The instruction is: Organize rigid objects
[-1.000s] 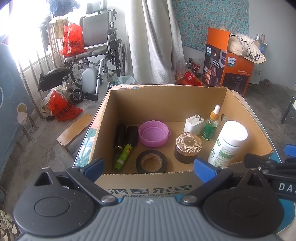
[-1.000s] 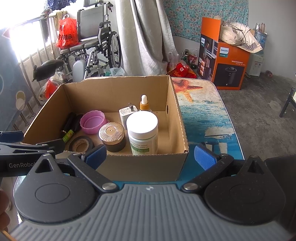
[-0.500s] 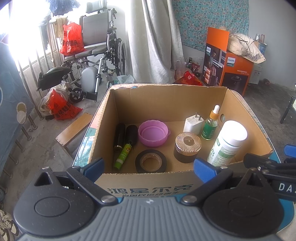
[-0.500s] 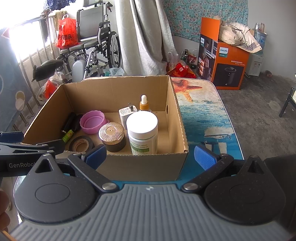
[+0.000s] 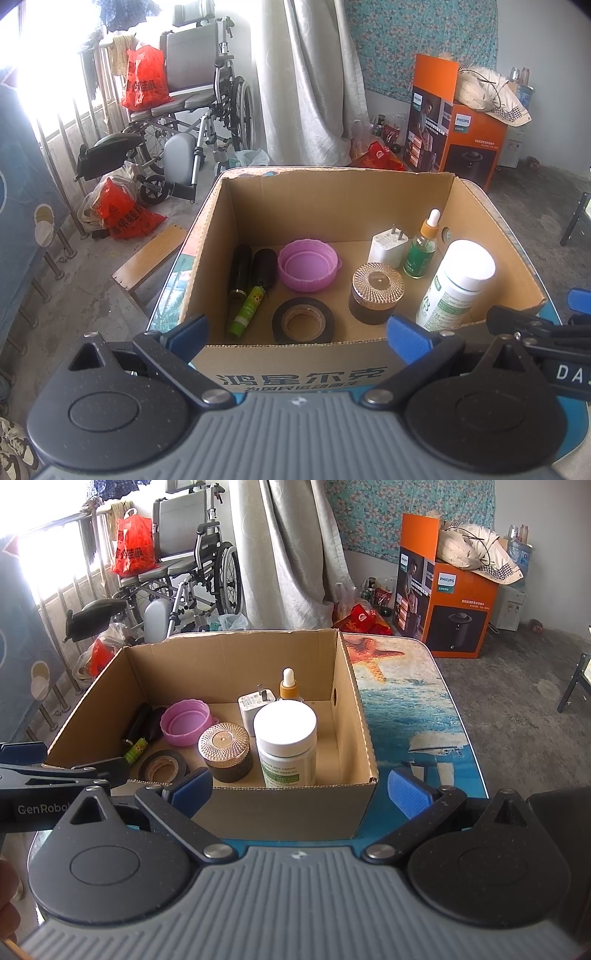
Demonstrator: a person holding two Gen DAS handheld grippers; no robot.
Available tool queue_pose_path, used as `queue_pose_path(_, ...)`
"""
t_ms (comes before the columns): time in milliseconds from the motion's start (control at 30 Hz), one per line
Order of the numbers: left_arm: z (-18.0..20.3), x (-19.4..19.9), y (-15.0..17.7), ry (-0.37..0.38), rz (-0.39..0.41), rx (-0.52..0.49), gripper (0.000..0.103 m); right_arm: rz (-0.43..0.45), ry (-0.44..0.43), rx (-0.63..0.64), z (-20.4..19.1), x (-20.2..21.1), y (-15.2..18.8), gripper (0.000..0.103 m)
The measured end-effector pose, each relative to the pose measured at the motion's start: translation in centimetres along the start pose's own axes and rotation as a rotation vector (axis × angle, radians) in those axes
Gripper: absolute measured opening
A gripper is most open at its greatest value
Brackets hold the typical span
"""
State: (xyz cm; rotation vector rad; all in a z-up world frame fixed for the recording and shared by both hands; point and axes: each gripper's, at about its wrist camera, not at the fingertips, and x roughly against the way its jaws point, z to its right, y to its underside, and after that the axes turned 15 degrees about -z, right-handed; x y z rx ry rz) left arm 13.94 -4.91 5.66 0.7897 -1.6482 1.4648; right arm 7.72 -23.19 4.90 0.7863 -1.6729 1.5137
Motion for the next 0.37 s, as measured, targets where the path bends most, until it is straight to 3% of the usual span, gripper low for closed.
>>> queue_pose_path(367,-0.03,-0.07,0.04,0.001,0.0,0.001,0.103,0.0,0.0,0.0,0.01,0.06,-0.01,0.102)
